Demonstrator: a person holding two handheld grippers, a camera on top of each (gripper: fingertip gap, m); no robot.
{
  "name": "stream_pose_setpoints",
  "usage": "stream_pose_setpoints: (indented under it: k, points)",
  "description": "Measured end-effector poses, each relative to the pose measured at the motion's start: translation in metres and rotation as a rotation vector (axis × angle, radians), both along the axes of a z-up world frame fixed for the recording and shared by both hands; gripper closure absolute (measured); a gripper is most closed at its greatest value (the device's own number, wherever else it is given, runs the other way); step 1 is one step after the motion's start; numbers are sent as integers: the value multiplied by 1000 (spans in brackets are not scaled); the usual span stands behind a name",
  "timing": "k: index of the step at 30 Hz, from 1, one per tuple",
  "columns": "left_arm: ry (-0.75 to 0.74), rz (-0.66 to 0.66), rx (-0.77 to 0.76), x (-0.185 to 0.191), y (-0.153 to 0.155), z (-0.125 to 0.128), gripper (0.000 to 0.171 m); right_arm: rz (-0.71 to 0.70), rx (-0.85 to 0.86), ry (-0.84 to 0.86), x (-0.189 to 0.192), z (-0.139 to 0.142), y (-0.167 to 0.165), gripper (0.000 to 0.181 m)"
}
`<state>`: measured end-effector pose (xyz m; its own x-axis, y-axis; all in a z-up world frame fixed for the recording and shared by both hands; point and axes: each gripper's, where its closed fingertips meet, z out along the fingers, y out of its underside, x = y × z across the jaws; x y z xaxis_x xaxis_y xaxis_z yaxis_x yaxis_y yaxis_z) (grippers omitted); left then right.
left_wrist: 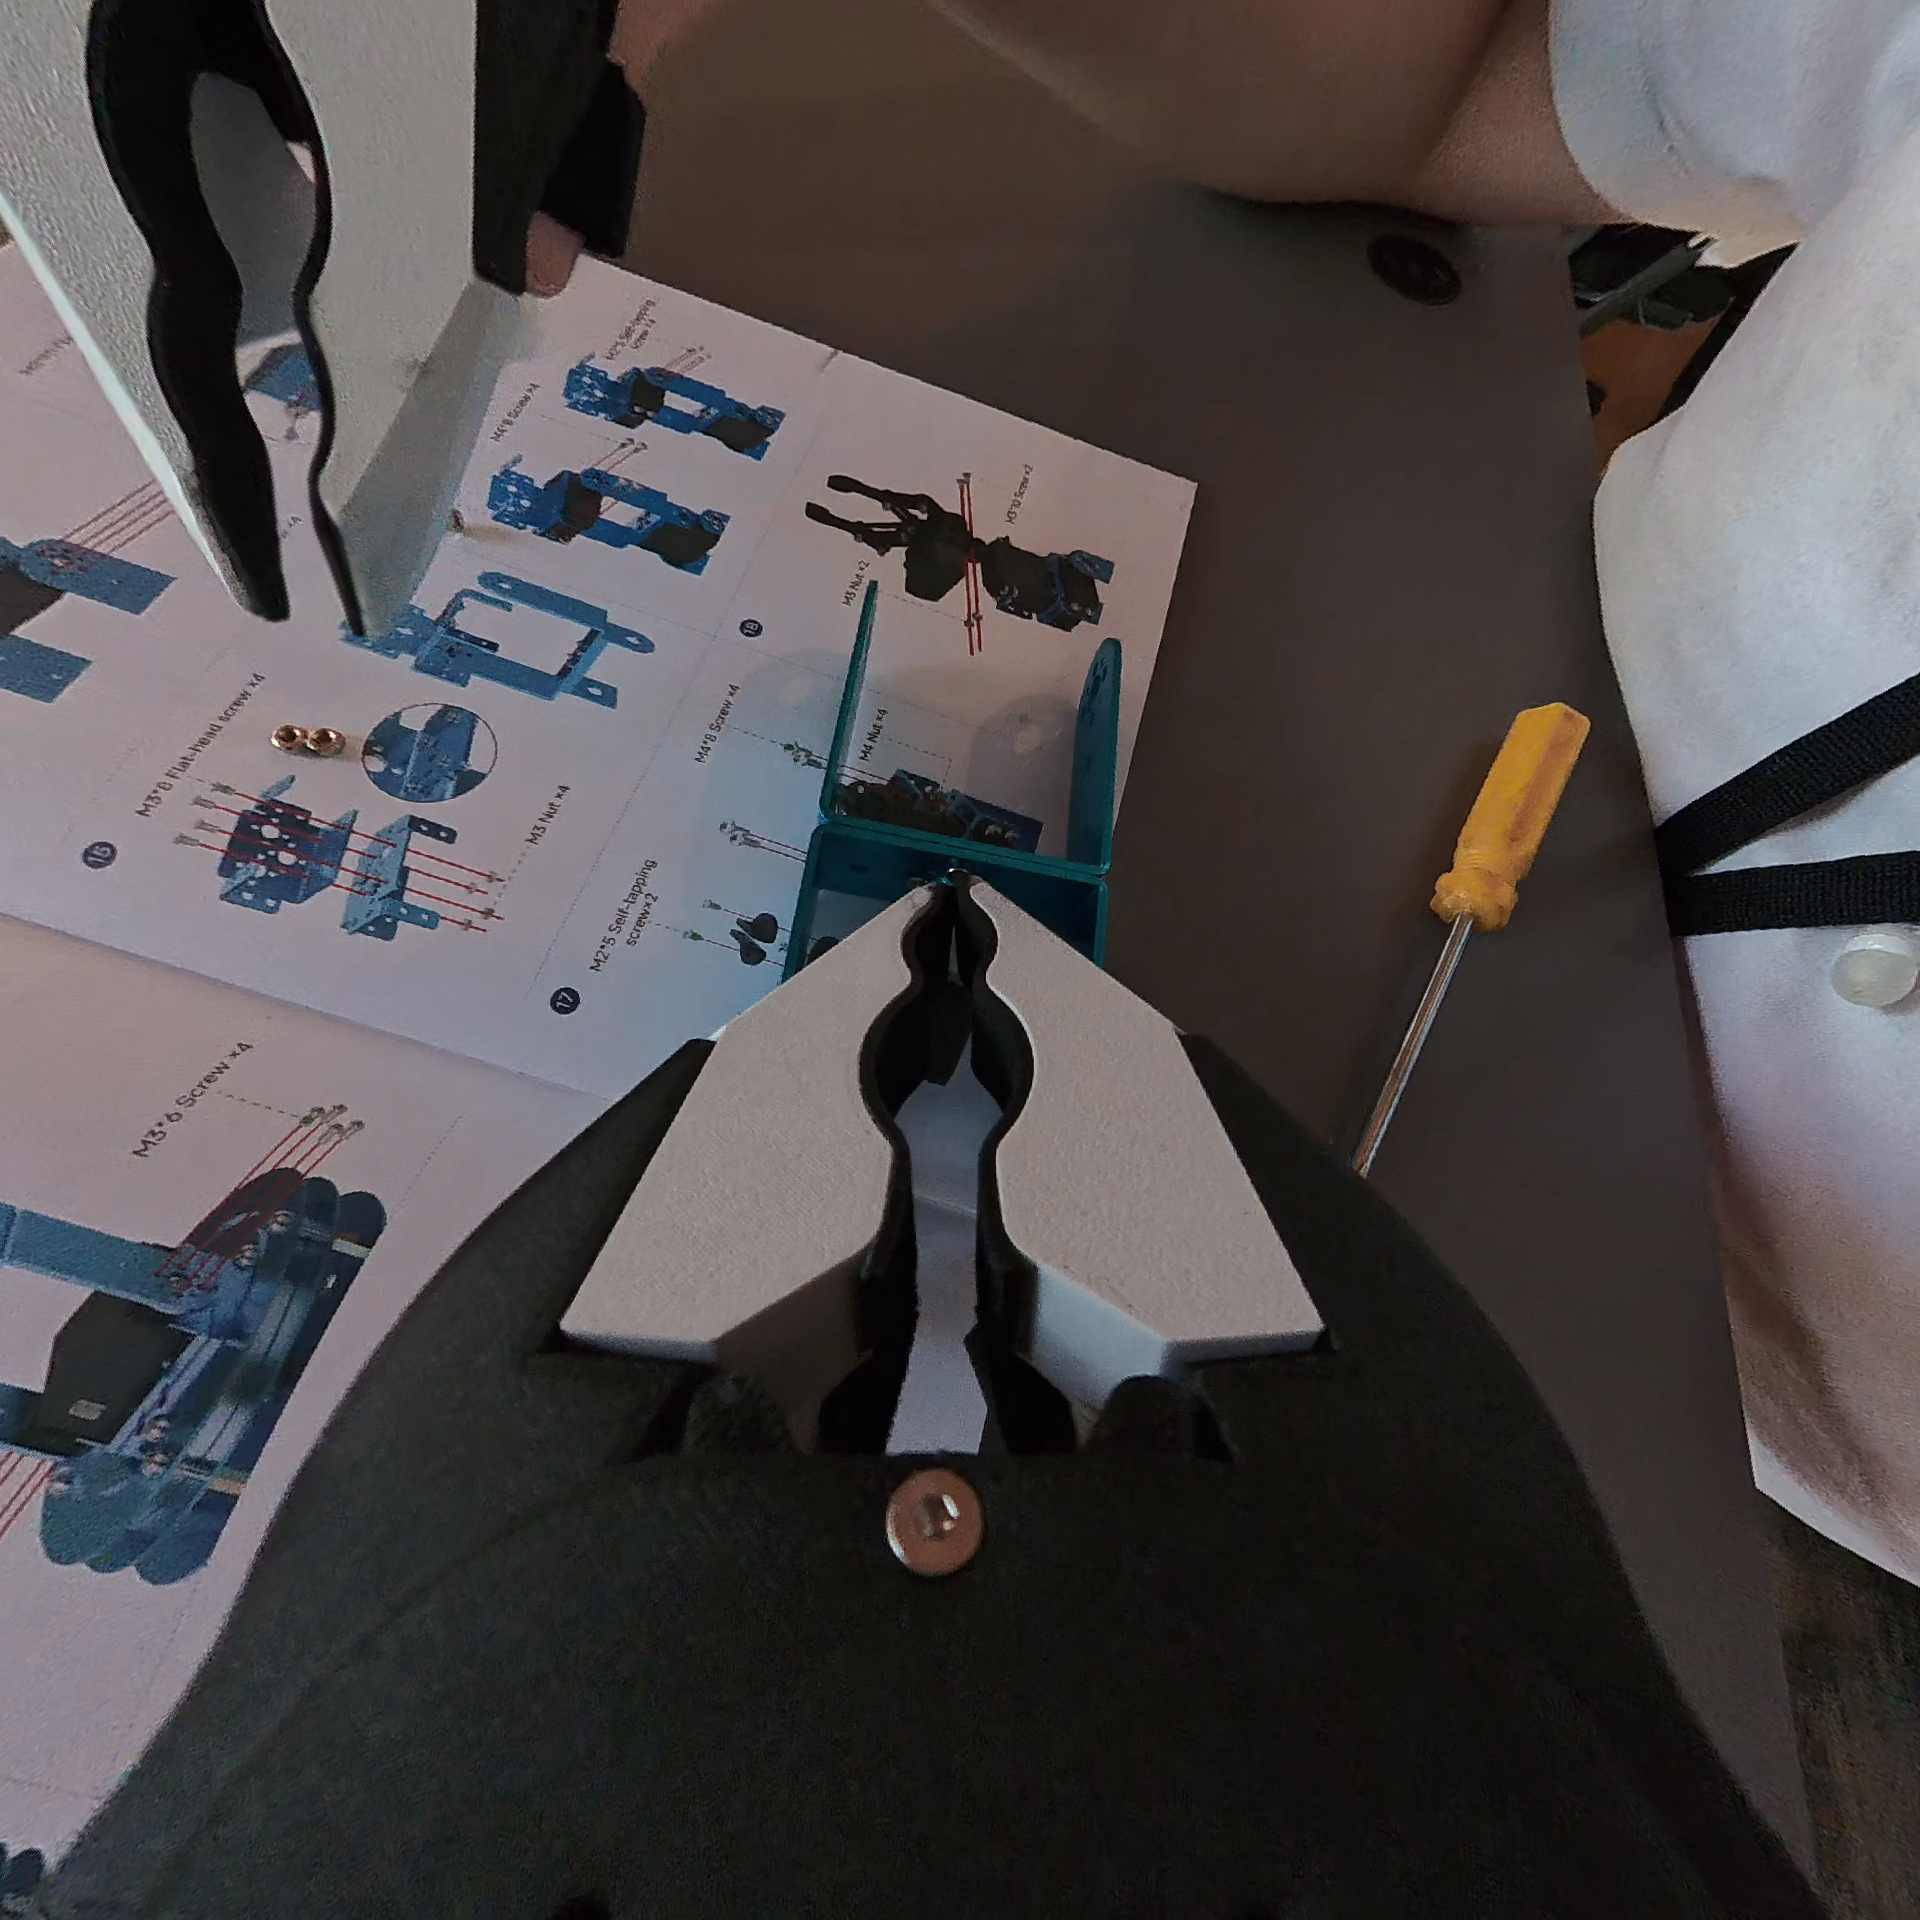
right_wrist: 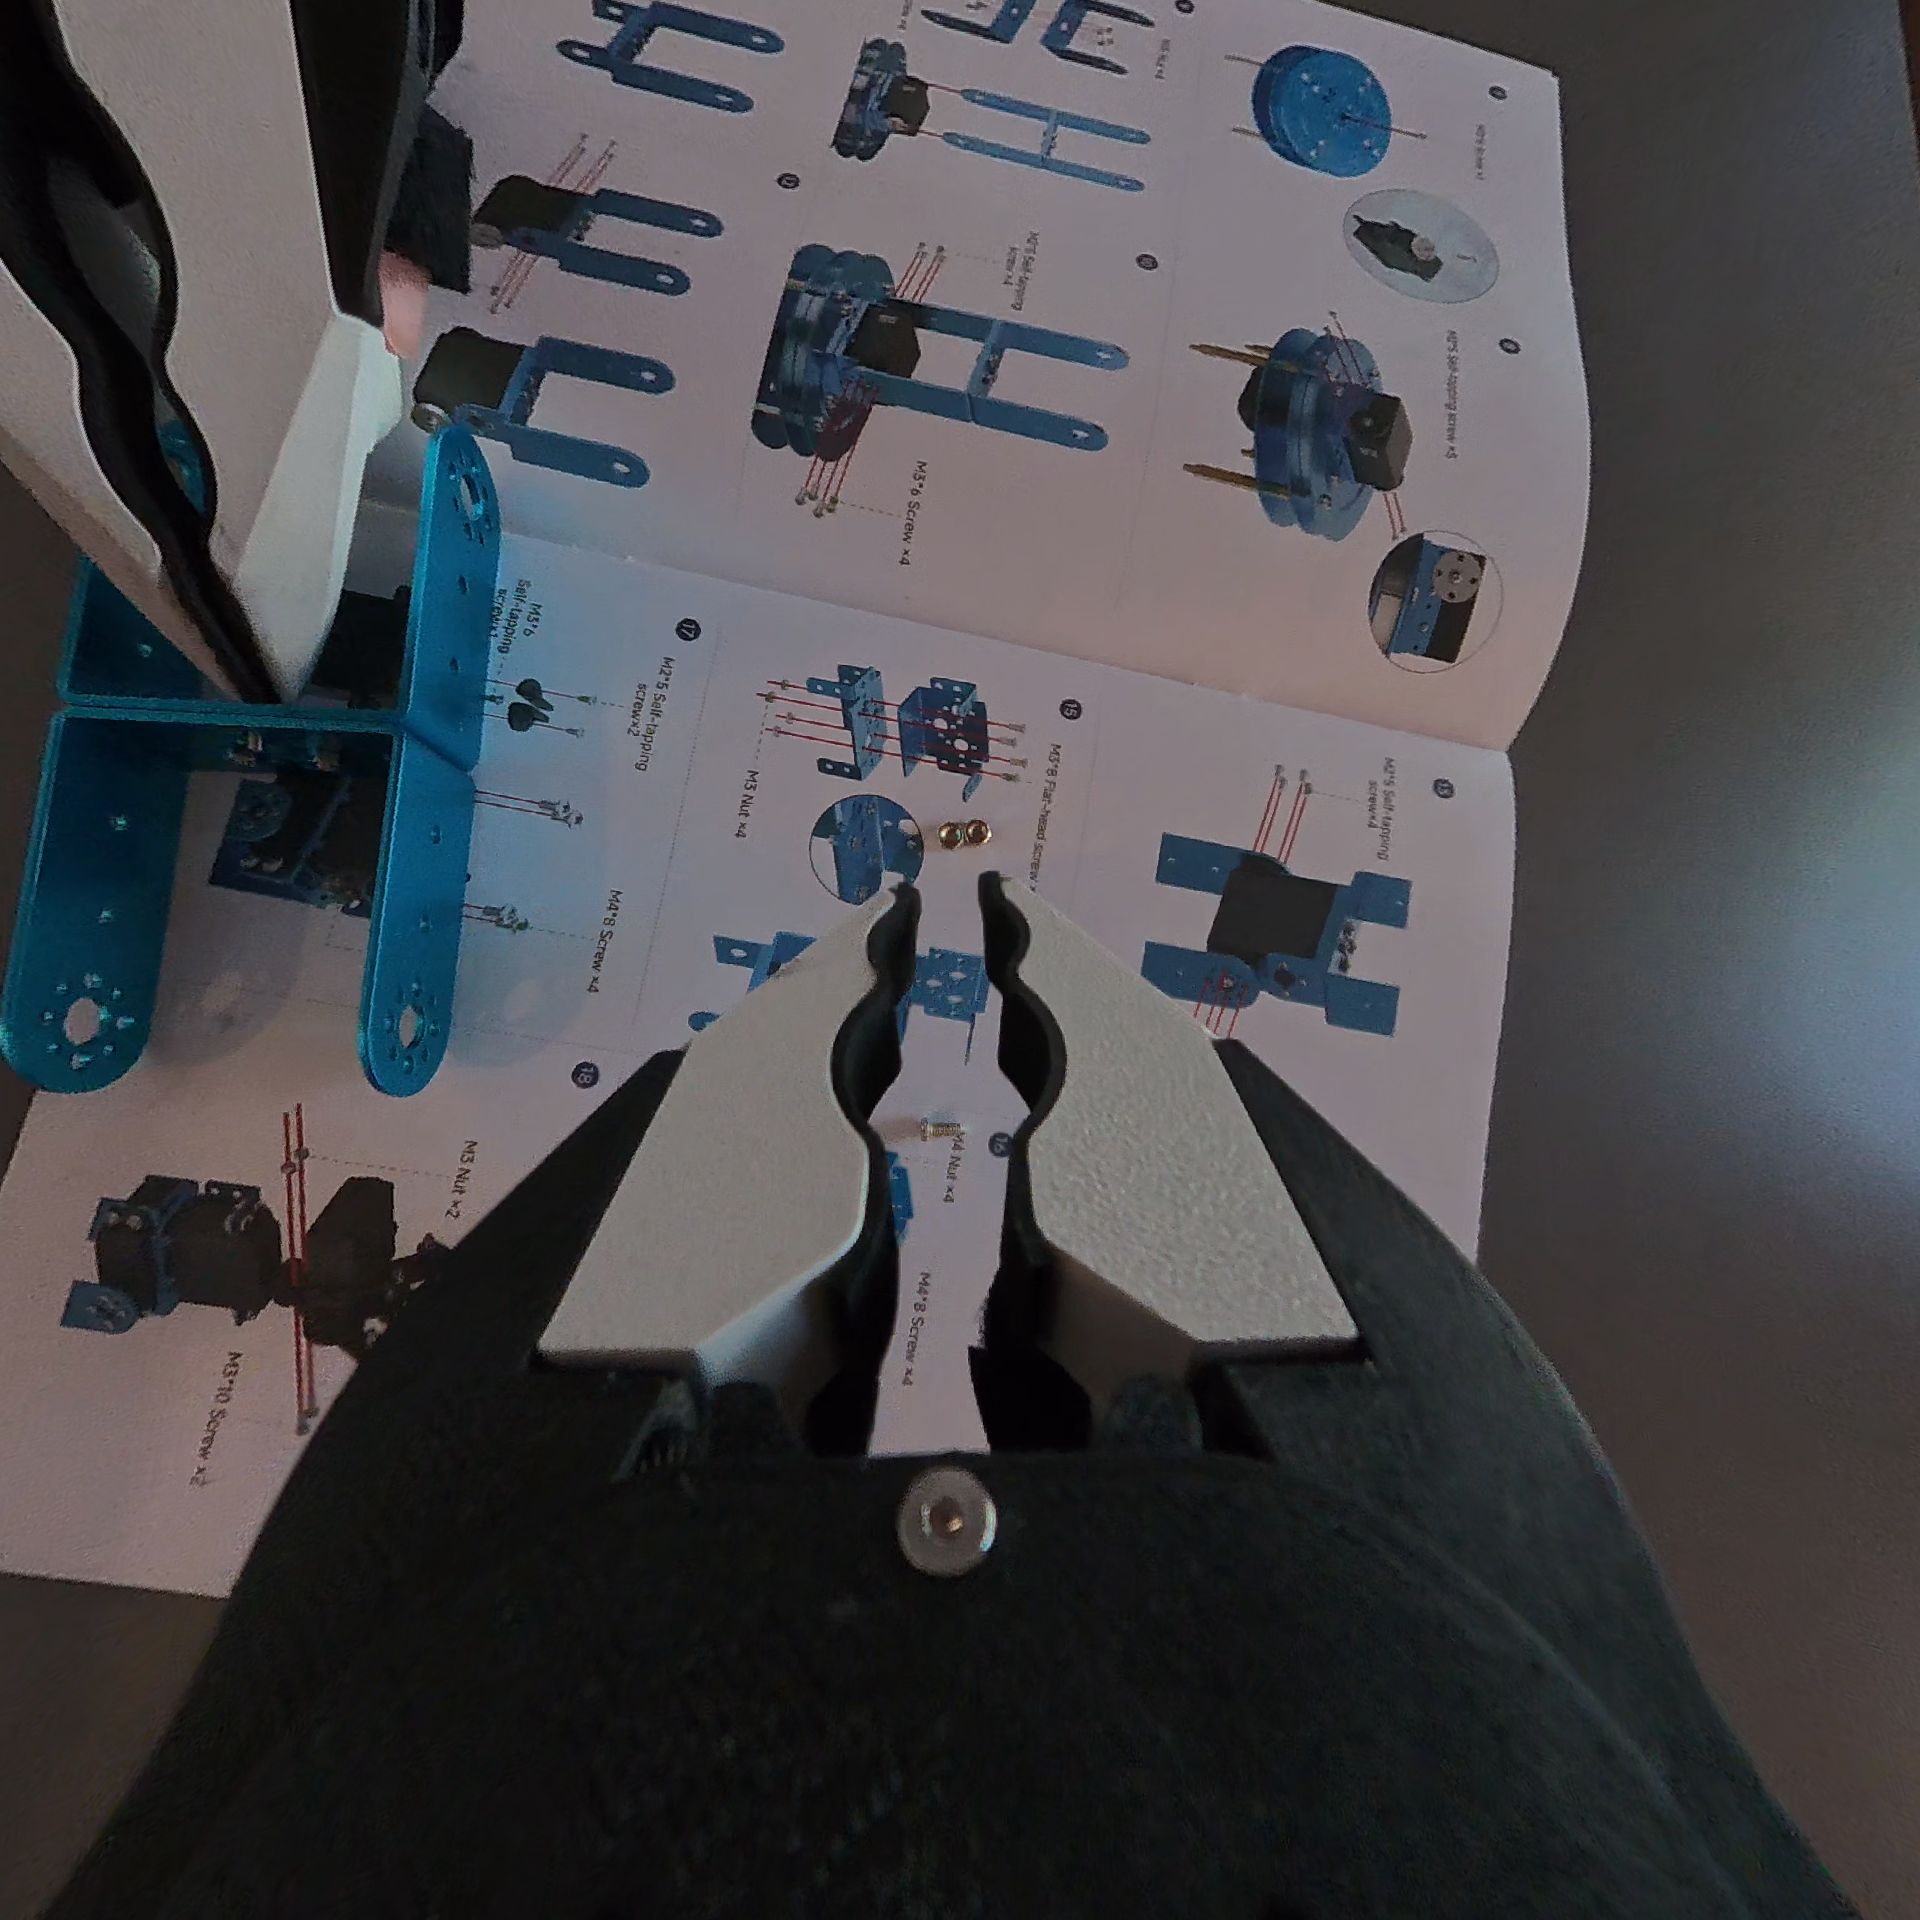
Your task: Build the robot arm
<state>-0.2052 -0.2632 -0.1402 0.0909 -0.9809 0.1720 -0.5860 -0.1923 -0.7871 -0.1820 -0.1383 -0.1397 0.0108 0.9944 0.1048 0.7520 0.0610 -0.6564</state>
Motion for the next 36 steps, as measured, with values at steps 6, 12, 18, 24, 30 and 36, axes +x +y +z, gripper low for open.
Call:
stream_pose_setpoints:
  k: [6,12,18,24,30,36]
  points:
    - [-5,1,8,-1,-1,2,171,19,-151,-133,-7,-6,-5,178]
    - [-19,1,14,-1,-1,6,171,319,167,-334,-4,-8,9,175]
    - [-5,-3,16,2,-3,3,171,539,268,-377,-13,-13,11,168]
    - [-5,-2,-16,1,-3,1,171,663,286,-443,-14,-17,5,175]
    - [13,-11,-22,1,-4,-3,171,718,278,-508,-17,-21,5,176]
    - [16,-17,-27,1,-6,-4,171,705,266,-550,-16,-22,7,179]
